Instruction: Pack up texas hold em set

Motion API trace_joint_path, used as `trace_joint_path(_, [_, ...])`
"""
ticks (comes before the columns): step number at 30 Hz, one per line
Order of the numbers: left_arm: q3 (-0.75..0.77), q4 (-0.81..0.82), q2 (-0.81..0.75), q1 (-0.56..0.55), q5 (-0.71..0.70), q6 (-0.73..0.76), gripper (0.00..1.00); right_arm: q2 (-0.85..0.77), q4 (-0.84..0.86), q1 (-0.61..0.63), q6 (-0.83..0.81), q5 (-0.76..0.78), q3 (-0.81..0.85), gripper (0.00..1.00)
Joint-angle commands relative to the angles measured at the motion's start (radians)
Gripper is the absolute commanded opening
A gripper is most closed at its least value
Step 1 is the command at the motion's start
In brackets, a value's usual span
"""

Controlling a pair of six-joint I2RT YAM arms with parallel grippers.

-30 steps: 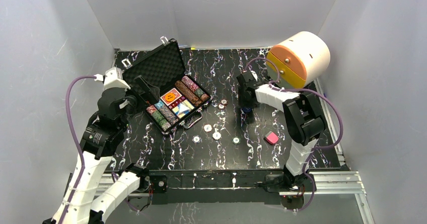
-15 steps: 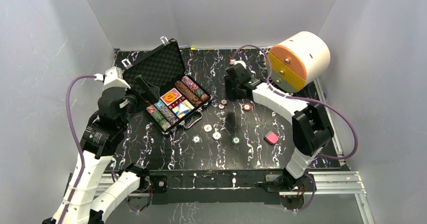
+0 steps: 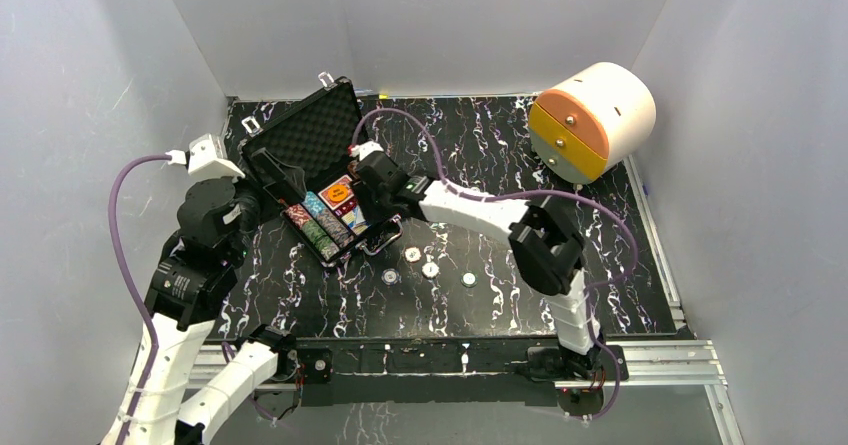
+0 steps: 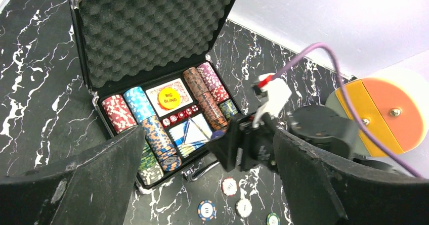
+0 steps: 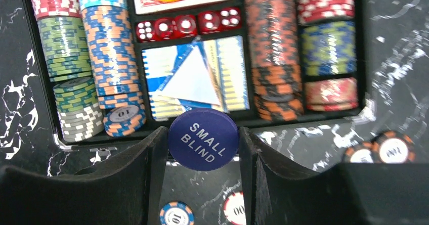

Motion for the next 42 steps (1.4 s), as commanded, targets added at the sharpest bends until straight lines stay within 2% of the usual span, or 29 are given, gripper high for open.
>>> trace_joint_path(1, [0.038,-0.005,0.004,-0.002,-0.023,-0.002,0.98,0.079,-0.004,0.024,-0.059,-0.029,0.134,0.53])
trace_joint_path(10, [0.024,-0.022,0.004,-0.002,-0.010,-0.012,0.98,0.232,-0.053,0.033,-0.070,-0.005,0.306,0.53])
trace_joint_path(17, [0.013,-0.029,0.002,-0.002,-0.015,-0.018,0.98,0.285,-0.099,0.033,-0.075,-0.002,0.357,0.55])
trace_joint_path(24, [0.009,-0.030,0.001,-0.002,-0.016,-0.021,0.98,0.269,-0.112,0.033,-0.087,0.006,0.343,0.59])
trace_joint_path(28, [0.014,-0.030,0.002,-0.002,-0.017,-0.017,0.98,0.245,-0.133,0.032,-0.087,0.006,0.368,0.72])
trace_joint_path(30, [0.023,-0.036,0.007,-0.002,-0.007,-0.013,0.98,0.193,-0.126,0.033,-0.073,0.016,0.367,0.75])
trace_joint_path(33, [0.035,-0.058,0.003,-0.001,0.020,-0.014,0.98,0.038,-0.123,0.025,-0.003,0.067,0.255,0.76])
trace_joint_path(36, [0.039,-0.112,-0.012,-0.002,0.056,-0.037,0.98,-0.231,-0.094,-0.002,0.116,0.100,-0.099,0.84])
trace_joint_path(38, [0.038,-0.128,-0.015,-0.002,0.088,-0.044,0.98,-0.333,-0.106,-0.005,0.139,0.101,-0.195,0.87])
trace_joint_path(42, [0.006,-0.133,-0.030,-0.002,0.169,-0.054,0.98,-0.438,-0.157,-0.007,0.174,0.085,-0.368,0.88])
